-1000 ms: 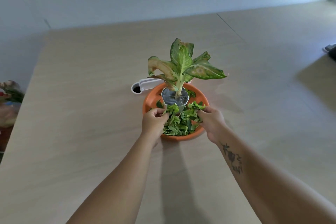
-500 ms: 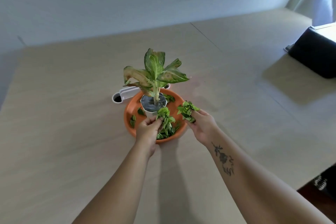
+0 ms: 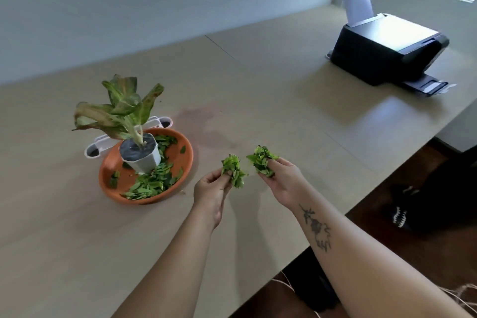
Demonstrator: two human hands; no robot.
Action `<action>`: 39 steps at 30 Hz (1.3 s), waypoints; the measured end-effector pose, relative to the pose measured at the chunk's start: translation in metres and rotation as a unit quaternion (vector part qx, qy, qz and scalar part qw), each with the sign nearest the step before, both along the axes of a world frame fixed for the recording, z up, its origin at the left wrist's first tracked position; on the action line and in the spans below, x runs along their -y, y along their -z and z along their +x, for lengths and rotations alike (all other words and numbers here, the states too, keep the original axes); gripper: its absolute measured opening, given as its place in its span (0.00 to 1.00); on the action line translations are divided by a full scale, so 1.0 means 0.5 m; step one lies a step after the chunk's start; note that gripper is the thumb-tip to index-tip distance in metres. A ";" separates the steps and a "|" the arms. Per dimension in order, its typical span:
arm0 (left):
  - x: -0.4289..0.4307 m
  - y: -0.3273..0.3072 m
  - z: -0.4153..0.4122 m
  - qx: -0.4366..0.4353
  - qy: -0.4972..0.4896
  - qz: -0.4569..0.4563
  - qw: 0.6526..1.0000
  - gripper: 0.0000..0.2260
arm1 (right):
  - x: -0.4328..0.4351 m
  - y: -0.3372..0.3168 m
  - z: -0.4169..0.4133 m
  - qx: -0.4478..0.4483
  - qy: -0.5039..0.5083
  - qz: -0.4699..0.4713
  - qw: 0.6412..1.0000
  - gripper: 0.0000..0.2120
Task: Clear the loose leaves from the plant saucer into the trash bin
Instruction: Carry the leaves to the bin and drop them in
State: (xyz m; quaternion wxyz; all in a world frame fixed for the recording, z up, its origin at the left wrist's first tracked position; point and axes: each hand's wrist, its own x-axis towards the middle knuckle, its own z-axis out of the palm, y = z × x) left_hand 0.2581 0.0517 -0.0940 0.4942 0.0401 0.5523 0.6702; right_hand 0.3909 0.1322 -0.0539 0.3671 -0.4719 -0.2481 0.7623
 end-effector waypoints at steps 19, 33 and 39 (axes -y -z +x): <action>-0.100 0.092 0.590 0.028 0.193 -0.070 0.978 0.04 | -0.031 0.121 0.624 0.041 0.180 -0.050 0.982 0.07; -0.150 0.385 0.723 -0.021 0.302 -0.184 0.935 0.04 | -0.028 0.447 0.748 0.119 0.250 -0.176 0.945 0.05; -0.167 0.560 0.754 -0.072 0.322 -0.204 0.921 0.02 | -0.030 0.642 0.778 0.199 0.244 -0.206 0.926 0.06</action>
